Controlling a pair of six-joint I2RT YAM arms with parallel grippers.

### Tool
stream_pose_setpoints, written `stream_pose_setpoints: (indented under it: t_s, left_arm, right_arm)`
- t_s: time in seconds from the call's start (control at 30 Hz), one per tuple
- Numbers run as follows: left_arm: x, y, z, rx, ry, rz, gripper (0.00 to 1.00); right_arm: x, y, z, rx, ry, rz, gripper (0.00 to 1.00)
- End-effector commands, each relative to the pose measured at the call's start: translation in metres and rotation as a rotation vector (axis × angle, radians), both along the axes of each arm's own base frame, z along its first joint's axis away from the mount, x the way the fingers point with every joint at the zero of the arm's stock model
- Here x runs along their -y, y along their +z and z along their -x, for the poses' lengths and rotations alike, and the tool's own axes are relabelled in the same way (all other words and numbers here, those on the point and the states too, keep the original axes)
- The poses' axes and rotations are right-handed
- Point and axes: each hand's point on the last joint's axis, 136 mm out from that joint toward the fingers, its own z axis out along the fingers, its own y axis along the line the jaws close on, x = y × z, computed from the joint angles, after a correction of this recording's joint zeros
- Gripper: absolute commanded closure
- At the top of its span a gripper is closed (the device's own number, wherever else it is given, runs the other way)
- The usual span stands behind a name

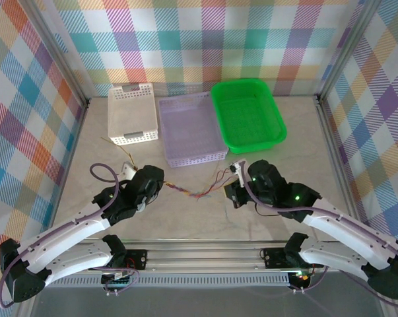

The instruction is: Untangle the cables

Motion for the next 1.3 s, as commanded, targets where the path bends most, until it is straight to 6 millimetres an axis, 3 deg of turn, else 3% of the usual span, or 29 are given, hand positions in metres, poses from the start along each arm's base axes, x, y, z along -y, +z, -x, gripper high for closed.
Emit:
stream_pose_setpoints:
  t_s: [0.0,0.2,0.37,0.43,0.53,0.63,0.83,1.0,1.17,1.27]
  left_arm:
    - [-0.016,0.011,-0.002,0.02,0.03,-0.059,0.99]
    - [-0.017,0.009,-0.002,0.012,0.019,-0.081,0.98]
    - [-0.008,0.008,-0.006,0.012,-0.014,-0.082,1.0]
    - [-0.002,0.008,-0.009,0.007,-0.029,-0.085,1.0]
    - [0.01,0.009,-0.016,0.0,-0.065,-0.094,1.0]
    - [0.025,0.007,-0.021,-0.018,-0.106,-0.094,1.0]
    - [0.041,0.01,-0.028,-0.015,-0.145,-0.068,1.0]
    - [0.048,0.009,-0.028,-0.019,-0.173,-0.059,1.0]
    - [0.05,0.009,-0.028,-0.019,-0.186,-0.054,1.0]
    - [0.052,0.011,-0.029,-0.015,-0.191,-0.051,1.0]
  right_arm:
    - [0.028,-0.007,0.001,-0.046,-0.058,0.084,1.0]
    - [0.035,0.0,-0.002,-0.056,-0.079,0.047,1.0]
    - [-0.005,0.023,0.028,-0.077,0.181,-0.169,0.99]
    - [-0.02,0.033,0.039,-0.095,0.275,-0.243,0.87]
    - [-0.035,0.04,0.042,-0.085,0.347,-0.276,0.6]
    - [-0.052,0.042,0.044,-0.047,0.411,-0.264,0.49]
    - [-0.083,0.018,0.032,0.024,0.429,-0.115,0.44]
    - [-0.095,0.007,0.011,0.081,0.387,-0.081,0.4]
    - [-0.104,-0.003,0.001,0.098,0.373,-0.061,0.4]
    - [-0.112,-0.009,0.005,0.072,0.409,-0.061,0.45]
